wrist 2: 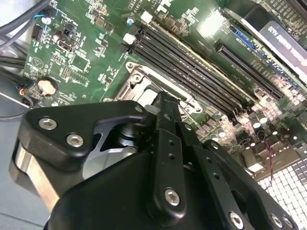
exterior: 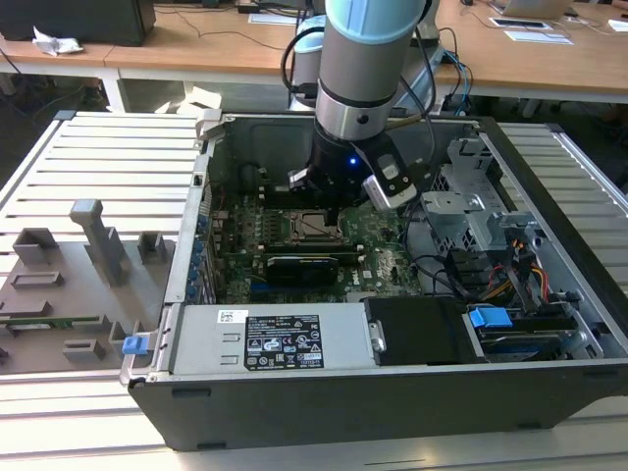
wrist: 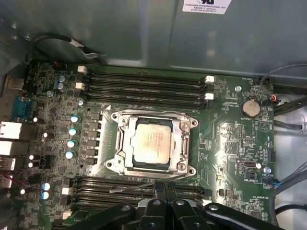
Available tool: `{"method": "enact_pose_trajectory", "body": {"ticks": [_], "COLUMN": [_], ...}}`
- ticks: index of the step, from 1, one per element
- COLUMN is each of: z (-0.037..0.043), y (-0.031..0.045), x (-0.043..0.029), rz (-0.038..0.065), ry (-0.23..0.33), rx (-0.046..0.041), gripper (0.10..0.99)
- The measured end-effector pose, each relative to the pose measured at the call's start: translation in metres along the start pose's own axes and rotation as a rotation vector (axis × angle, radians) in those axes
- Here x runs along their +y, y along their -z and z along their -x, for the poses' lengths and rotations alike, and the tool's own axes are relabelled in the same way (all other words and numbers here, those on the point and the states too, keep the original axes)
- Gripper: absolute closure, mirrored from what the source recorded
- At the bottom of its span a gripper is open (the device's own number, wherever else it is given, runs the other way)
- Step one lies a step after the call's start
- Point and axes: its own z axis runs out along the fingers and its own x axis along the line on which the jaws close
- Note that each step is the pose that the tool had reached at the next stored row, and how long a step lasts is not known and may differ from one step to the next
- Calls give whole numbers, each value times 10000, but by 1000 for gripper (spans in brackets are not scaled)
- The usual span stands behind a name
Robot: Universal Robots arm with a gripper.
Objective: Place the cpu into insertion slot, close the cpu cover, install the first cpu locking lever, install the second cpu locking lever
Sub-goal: 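Install the second cpu locking lever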
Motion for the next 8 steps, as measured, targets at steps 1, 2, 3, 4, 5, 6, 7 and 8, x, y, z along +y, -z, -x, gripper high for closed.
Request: {"method": "enact_pose_trajectory", "body": {"ticks": [1, 2, 3, 4, 5, 6, 7, 8], "z": [0, 0, -1, -1, -11, -39, -87, -168], "y": [-15, -36, -62, -100, -135, -165, -190, -236], "x": [-3, -6, -10, -17, -21, -24, -25, -26], "rz": [0, 0, 0, 0, 7, 12, 19, 23], "ry": [-1, 0, 0, 0, 0, 1, 0, 0], "rx": [0, 0, 0, 0, 0, -1, -2, -1], "gripper": [980, 980, 980, 980, 980, 980, 980, 980]}}
